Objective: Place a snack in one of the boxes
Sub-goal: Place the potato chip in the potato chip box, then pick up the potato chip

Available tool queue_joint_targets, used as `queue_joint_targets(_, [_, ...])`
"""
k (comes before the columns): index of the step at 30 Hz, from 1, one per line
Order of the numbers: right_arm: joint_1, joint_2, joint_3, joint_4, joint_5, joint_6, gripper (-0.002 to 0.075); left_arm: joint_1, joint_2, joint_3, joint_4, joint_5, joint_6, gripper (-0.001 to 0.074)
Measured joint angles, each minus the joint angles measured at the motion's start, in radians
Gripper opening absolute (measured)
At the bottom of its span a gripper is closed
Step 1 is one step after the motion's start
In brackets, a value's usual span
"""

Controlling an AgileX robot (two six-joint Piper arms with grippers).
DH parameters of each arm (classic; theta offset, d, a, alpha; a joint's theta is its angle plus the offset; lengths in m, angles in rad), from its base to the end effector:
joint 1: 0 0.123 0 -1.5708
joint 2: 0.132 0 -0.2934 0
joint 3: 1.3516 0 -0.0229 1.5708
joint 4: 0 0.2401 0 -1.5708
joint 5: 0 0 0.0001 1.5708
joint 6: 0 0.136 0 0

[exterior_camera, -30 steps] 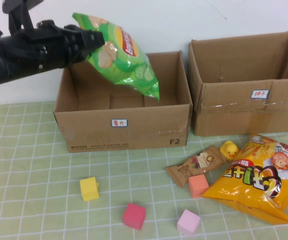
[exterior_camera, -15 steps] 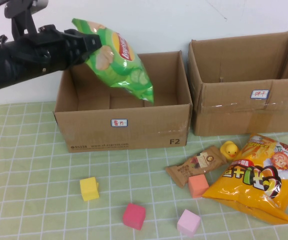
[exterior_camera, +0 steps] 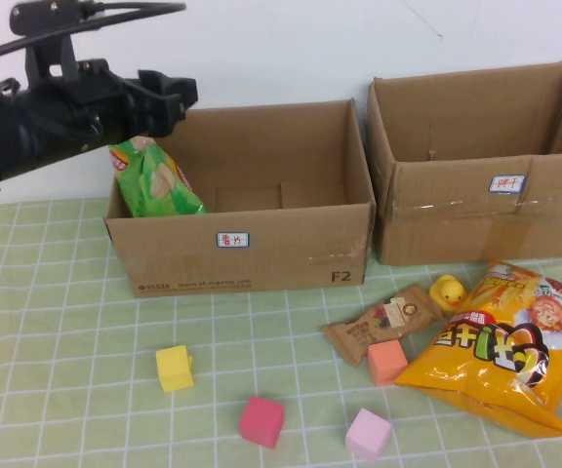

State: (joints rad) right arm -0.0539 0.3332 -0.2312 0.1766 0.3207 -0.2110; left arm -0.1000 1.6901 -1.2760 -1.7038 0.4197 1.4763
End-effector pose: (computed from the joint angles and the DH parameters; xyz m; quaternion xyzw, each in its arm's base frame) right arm 0.1068 0.0018 0.2298 -0.0118 0.8137 -0.0057 0.5812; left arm 0.4200 -0.0974 0.3189 0.0704 0.7849 -0.2621 0.5570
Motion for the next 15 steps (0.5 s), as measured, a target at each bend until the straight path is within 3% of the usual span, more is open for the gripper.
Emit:
queue_joint_targets(3, [0.0, 0.0, 0.0, 0.0, 0.0, 0.0, -0.0002, 0.0, 0.005, 0.0, 0.0, 0.004, -0.015, 0.0494])
queue_joint_targets(6, [0.0, 0.0, 0.0, 0.0, 0.0, 0.0, -0.0002, 0.0, 0.005, 0.0, 0.0, 0.036, -0.022, 0.045])
queue_joint_targets(8, [0.0, 0.0, 0.0, 0.0, 0.0, 0.0, -0.0002, 0.0, 0.005, 0.0, 0.0, 0.078, -0.024, 0.0361])
queue_joint_targets(12, [0.0, 0.0, 0.0, 0.0, -0.001, 0.0, -0.0002, 0.0, -0.015, 0.0, 0.054, 0.181, -0.024, 0.0095])
queue_joint_targets(15, [0.0, 0.0, 0.0, 0.0, -0.001, 0.0, -0.0002, 0.0, -0.062, 0.0, 0.176, 0.183, -0.029, 0.0029])
